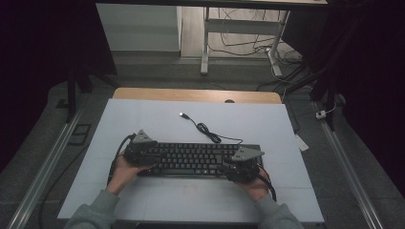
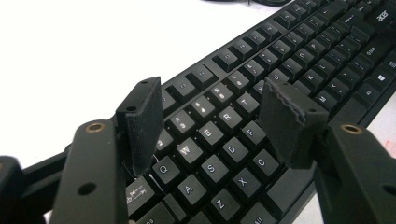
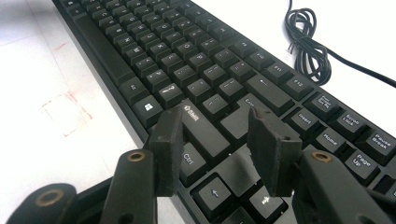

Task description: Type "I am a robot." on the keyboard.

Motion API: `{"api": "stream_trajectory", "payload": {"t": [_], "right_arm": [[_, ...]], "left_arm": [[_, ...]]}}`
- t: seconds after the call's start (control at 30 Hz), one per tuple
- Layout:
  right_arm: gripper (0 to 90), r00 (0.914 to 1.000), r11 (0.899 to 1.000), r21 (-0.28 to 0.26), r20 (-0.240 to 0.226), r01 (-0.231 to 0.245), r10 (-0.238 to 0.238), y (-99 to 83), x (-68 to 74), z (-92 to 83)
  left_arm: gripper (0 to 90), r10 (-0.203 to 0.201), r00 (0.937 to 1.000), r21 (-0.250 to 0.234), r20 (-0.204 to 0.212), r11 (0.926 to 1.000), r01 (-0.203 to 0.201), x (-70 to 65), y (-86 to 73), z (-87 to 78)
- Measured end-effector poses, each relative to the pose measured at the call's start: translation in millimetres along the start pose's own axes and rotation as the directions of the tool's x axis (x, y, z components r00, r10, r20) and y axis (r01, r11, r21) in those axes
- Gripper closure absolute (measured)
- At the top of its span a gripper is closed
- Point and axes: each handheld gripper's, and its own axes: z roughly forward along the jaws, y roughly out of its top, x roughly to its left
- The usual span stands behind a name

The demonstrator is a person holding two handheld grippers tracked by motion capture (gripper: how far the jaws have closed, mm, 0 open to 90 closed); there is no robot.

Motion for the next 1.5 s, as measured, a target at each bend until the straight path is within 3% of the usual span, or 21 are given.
{"api": "stream_trajectory", "payload": {"t": [0.13,0.37,0.6,0.83,1.33,1.5], "right_arm": [[55.6,1.0,1.0,0.003,-0.002,0.002,-0.002,0.5,1.2,0.7],[55.4,1.0,1.0,0.01,-0.005,0.009,-0.008,0.6,1.7,2.5],[55.1,0.9999,1.0,0.014,-0.005,0.013,-0.013,0.5,2.6,4.1],[54.8,0.9999,1.0,0.018,-0.003,0.013,-0.013,0.2,2.2,4.9],[54.4,0.9999,1.0,0.026,0.0,0.014,-0.014,-0.3,2.4,6.0],[54.4,0.9999,1.0,0.022,-0.001,0.014,-0.014,-0.2,2.5,5.7]], "left_arm": [[49.8,0.023,0.9997,-0.009,0.011,0.9997,-0.023,-4.0,1.3,3.2],[87.7,0.051,0.9976,-0.015,0.048,0.9986,-0.05,-9.7,4.6,9.5],[88.7,0.067,0.995,0.018,0.074,0.9975,-0.068,-17.3,8.5,24.6],[88.7,0.07,0.9952,0.049,0.068,0.9961,-0.074,-20.5,8.7,37.0],[88.7,0.076,0.9956,0.082,0.056,0.9934,-0.08,-21.9,6.9,45.0],[88.7,0.073,0.996,0.073,0.051,0.9944,-0.076,-22.3,6.6,44.6]]}}
